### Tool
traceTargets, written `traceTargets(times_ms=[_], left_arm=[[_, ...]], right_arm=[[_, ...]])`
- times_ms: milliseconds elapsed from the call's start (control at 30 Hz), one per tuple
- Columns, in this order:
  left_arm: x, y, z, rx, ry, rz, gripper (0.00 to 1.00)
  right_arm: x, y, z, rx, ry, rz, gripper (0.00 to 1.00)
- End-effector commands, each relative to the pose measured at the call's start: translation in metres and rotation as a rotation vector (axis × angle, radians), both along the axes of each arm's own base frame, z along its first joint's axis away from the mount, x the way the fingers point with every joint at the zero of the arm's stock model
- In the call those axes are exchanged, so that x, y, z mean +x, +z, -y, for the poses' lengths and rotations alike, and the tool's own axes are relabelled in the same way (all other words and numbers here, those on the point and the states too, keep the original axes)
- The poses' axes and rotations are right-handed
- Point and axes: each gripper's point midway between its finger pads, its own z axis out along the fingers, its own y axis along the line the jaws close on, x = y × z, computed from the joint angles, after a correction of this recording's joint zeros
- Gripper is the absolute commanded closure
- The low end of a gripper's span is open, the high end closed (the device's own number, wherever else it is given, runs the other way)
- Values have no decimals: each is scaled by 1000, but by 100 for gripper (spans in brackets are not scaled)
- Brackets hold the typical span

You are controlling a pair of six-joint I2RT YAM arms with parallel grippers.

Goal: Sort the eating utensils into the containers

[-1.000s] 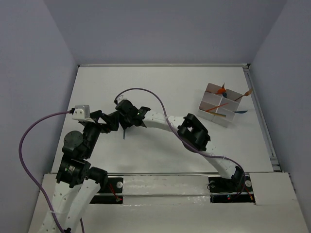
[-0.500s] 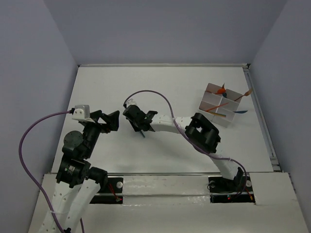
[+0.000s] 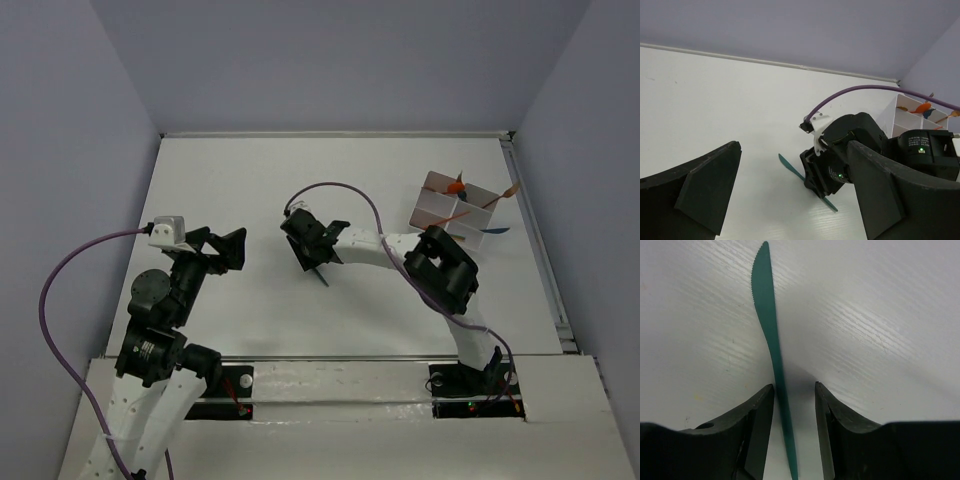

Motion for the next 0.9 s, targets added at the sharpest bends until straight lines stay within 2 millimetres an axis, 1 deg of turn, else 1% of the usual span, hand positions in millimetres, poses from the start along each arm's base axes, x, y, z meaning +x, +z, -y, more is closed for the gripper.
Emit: traceTargets(times_ms=[0,33,67,167,200,267,300,333,400,433,467,500,533,567,600,633,667,700,733,800,833,867], left_arm=[[-6,33,0,-33,-11,94,1],[-6,34,0,-32,-10,96,1],[-7,34,0,-32,-10,96,1],[-8,34,2,-33,-20,97,1],[-8,34,2,-34,-20,99,1],[-9,35,1,-35,-20,102,1],[-9,35,1,-34,-18,103,1],[-10,36,1,-35,-18,106,1],[-10,35,0,-35,-15,105,1],[-10,35,0,-35,-15,105,1],[-11,36,0,-38,-14,109,1],[-11,36,-1,-36,-13,108,1],[-11,37,-1,-38,-14,110,1],[-11,37,-1,-37,-13,110,1],[-12,37,2,-38,-24,112,1],[-12,37,2,-38,-26,112,1],[-12,36,2,-36,-27,109,1],[-13,37,5,-37,-42,112,1],[-14,37,5,-38,-44,115,1],[-15,38,5,-39,-45,118,1],[-16,39,7,-40,-56,122,1],[-17,40,7,-41,-56,125,1]], right_arm=[[-37,-68,45,-239,49,-211,57],[-37,-68,44,-239,51,-214,59],[-38,-69,45,-240,52,-220,63],[-43,-72,49,-249,48,-236,70],[-44,-72,50,-248,48,-239,76],[-47,-68,51,-242,45,-245,85],[-48,-68,54,-246,42,-246,93],[-48,-65,55,-242,37,-237,93],[-44,-51,53,-211,29,-203,93],[-40,-49,56,-187,9,-187,93],[-31,-30,55,-133,-11,-155,93],[-26,-19,55,-93,-28,-133,93],[-20,-13,58,-43,-61,-104,93],[-12,0,62,-6,-94,-69,93],[6,37,73,61,-155,23,93],[12,46,82,106,-198,73,93],[19,64,93,142,-236,126,93],[36,112,110,240,-309,249,93],[36,117,128,247,-345,281,93],[43,151,158,295,-426,382,93],[51,187,189,345,-510,485,93],[50,190,209,341,-553,518,93]])
